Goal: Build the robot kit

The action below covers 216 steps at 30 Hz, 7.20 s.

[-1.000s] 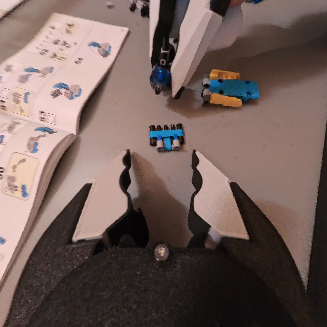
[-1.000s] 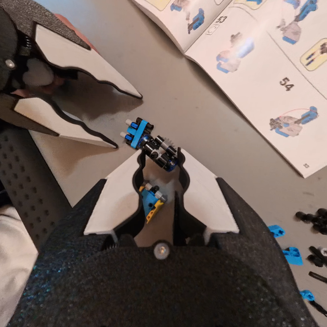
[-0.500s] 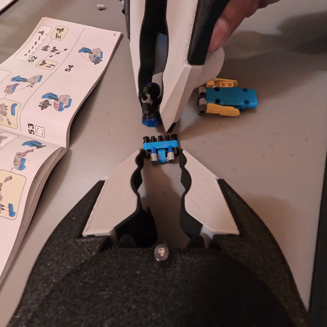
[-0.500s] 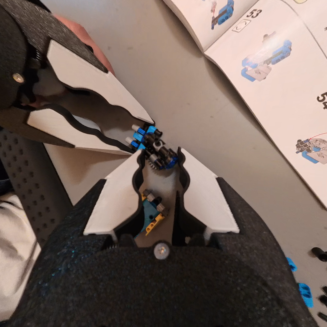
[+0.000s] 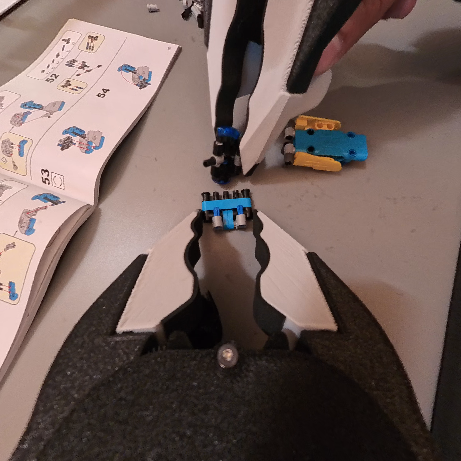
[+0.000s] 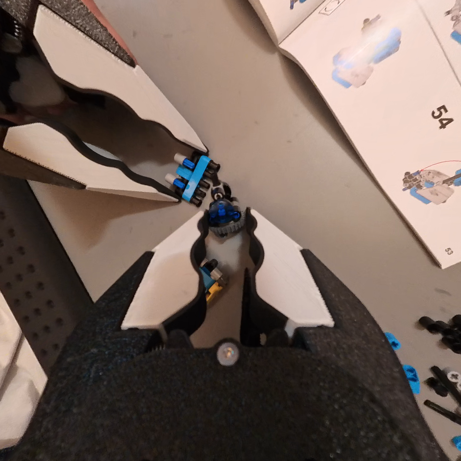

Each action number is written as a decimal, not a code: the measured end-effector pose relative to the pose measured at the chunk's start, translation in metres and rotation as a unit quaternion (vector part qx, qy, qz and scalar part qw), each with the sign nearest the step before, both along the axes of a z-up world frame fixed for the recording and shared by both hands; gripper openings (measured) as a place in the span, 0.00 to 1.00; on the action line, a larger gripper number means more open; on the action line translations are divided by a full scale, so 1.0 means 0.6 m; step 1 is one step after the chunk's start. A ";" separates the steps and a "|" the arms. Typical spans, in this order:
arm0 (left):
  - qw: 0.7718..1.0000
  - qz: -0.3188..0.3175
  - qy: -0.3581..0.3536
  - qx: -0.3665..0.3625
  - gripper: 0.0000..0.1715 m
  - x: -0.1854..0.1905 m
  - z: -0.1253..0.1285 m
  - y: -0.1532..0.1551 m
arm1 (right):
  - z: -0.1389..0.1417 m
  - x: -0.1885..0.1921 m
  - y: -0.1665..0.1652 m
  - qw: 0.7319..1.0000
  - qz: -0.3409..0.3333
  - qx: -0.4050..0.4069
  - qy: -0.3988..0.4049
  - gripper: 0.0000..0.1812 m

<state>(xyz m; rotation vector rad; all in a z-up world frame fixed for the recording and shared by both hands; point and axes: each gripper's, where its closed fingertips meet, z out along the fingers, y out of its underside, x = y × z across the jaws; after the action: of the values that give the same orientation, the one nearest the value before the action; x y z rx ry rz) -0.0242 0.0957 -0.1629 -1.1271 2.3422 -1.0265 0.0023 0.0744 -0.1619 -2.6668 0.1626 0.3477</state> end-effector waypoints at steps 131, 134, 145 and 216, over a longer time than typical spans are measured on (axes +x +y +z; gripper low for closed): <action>0.958 -0.010 -0.224 0.177 0.17 0.067 0.101 0.035 | 0.114 0.028 0.067 0.904 -0.136 0.268 0.305 0.06; 0.982 -0.017 -0.186 0.029 0.17 0.055 0.125 0.024 | 0.143 0.016 0.061 0.914 -0.031 0.330 0.233 0.04; 0.975 -0.083 -0.074 -0.194 0.16 0.012 0.155 -0.019 | 0.178 -0.028 0.031 0.901 0.089 0.367 0.212 0.05; 0.916 -0.060 -0.013 -0.397 0.04 0.019 0.192 -0.009 | 0.186 -0.034 0.043 0.873 0.047 0.352 0.335 0.14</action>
<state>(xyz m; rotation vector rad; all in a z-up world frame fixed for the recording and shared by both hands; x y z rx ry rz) -0.0127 0.0901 -0.0477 -1.1967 2.0053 -2.1349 -0.0182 0.1002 -0.0503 -1.7473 0.0858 1.1185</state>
